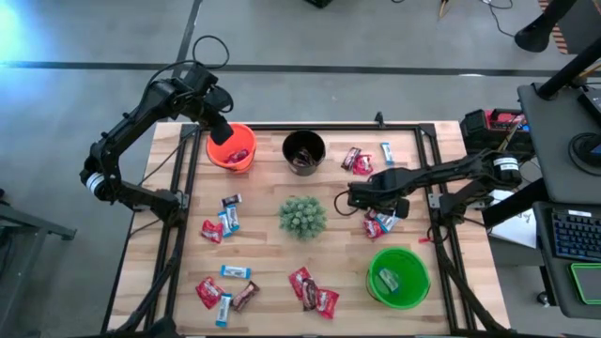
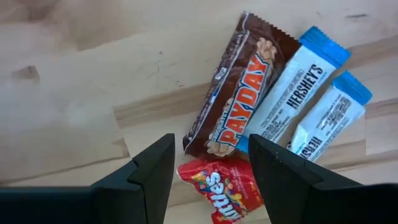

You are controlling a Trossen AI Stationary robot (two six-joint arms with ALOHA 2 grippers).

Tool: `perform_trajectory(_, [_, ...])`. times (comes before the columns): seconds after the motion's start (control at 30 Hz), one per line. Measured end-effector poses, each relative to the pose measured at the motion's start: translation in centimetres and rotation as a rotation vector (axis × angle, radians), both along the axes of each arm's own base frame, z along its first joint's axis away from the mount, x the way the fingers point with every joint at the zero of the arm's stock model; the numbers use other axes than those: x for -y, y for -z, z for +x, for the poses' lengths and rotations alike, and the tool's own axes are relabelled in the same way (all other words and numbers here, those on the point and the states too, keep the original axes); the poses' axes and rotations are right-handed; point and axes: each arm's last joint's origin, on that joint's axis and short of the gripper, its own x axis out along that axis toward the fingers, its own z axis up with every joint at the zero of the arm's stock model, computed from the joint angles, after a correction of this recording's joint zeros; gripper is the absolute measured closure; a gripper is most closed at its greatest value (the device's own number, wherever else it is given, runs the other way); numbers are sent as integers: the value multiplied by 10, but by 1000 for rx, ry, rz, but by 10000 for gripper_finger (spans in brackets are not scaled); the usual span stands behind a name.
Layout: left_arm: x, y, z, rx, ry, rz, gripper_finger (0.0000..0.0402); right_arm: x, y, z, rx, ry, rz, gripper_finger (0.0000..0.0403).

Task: Sort candy
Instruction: Put the brown chocolate into the black bucket

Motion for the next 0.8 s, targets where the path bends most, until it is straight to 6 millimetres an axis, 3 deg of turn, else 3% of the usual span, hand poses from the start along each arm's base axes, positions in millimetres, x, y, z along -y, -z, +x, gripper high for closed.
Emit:
perform_trajectory(0.3, [0, 0, 0, 0, 0, 0, 281, 1, 2, -2, -12, 104, -49, 209])
perform_trajectory(0.53, [0, 0, 0, -7, 17, 6, 281, 1, 15, -12, -60, 201, -44, 209])
perform_trajectory(0.8, [0, 0, 0, -16, 39, 15, 281, 1, 17, -13, -53, 196, -46, 209])
